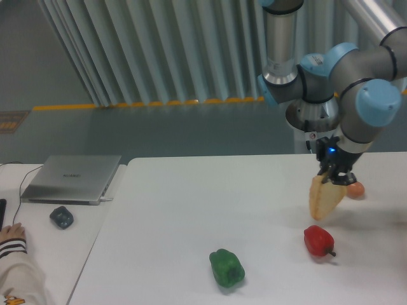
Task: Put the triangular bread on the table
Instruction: 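Lower the bread slice onto the table and open the gripper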
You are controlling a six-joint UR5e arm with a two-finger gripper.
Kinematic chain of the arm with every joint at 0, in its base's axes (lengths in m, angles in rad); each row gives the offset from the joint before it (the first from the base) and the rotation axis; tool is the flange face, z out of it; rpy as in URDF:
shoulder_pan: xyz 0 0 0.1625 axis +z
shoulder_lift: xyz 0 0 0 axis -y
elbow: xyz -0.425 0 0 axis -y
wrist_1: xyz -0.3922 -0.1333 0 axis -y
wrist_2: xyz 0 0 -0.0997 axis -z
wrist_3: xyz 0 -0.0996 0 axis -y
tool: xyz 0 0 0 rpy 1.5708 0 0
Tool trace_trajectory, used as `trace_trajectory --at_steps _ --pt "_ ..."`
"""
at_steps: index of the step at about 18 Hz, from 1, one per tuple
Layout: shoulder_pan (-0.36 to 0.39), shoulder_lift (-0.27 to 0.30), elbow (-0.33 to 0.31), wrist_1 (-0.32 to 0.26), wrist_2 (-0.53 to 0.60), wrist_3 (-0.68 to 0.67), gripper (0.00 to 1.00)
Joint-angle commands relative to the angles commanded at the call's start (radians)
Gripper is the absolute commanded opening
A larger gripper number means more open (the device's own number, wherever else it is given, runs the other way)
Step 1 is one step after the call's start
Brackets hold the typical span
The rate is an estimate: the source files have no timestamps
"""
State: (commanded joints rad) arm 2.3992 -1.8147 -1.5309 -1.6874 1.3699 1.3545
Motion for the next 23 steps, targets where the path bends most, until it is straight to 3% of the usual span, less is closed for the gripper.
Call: trace_trajectory --at_steps 3,4,5,9,13,15,19,20,23 --pt "-0.023 -0.008 -0.002 0.002 0.002 -0.005 0.39" --pt "-0.026 -0.009 -0.002 0.006 0.003 -0.003 0.61" --pt "-0.026 -0.009 -0.002 0.008 0.003 -0.003 0.75" --pt "-0.025 -0.011 0.002 0.011 0.005 -0.005 0.83" --pt "-0.019 -0.011 0.003 0.032 0.006 -0.005 0.86" --pt "-0.018 -0.011 0.003 0.041 0.005 -0.003 1.0" --pt "0.02 -0.005 0.011 0.185 0.009 -0.005 1.0" --pt "0.03 -0.005 0.018 0.254 0.04 -0.005 1.0" --pt "0.046 -0.003 0.021 0.325 0.17 0.009 1.0"
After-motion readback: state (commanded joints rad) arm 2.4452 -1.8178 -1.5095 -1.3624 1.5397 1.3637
